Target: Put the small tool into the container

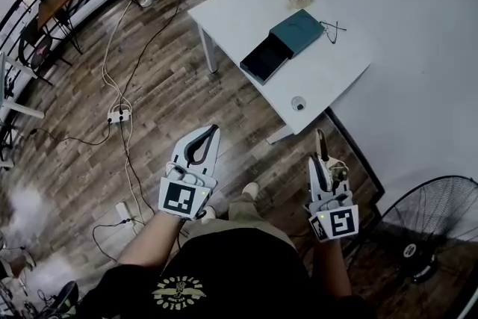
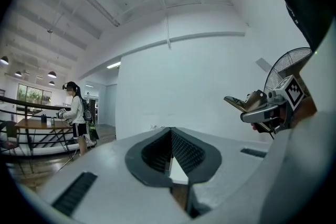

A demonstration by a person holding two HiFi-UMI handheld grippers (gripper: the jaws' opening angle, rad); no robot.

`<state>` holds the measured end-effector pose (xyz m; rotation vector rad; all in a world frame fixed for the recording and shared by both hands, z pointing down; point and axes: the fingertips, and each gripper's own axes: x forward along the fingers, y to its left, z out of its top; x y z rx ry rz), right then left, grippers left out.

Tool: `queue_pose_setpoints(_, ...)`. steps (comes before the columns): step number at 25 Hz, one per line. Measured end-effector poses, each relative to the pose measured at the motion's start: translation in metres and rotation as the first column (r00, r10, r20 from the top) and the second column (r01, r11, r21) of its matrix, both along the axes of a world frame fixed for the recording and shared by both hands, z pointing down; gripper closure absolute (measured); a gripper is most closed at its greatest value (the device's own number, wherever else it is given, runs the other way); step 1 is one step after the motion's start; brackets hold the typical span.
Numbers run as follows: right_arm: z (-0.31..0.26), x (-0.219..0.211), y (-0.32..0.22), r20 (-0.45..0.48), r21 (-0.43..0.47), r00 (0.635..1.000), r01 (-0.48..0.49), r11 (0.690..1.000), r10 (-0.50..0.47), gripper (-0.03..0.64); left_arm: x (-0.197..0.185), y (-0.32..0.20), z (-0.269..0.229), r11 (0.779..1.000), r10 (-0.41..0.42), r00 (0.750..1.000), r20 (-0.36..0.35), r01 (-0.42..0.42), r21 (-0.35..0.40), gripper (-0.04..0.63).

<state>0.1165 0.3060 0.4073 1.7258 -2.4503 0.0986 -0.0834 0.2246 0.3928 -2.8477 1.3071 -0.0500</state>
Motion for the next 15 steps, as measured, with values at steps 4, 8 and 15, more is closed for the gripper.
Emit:
queue_pose_setpoints(4, -0.007, 0.004, -0.006, 0.013, 0.019, 0.999, 0.030, 0.999, -0.031, 0.574, 0.010, 0.000, -0.015, 1.000, 0.007, 0.998, -0.061, -0.006, 0.014, 0.588)
queue_pose_setpoints(8, -0.024, 0.009, -0.013, 0.011, 0.053, 0.998, 0.059, 0.997, -0.060, 0.574, 0.015, -0.001, -0.036, 0.999, 0.006, 0.998, -0.070, -0.002, 0.046, 0.588)
queue_pose_setpoints(15, -0.047, 0.029, -0.030, 0.025, 0.106, 0.993, 0.108, 0.988, -0.111, 0.574, 0.032, -0.003, -0.054, 0.996, -0.035, 0.999, -0.029, 0.038, 0.078, 0.588)
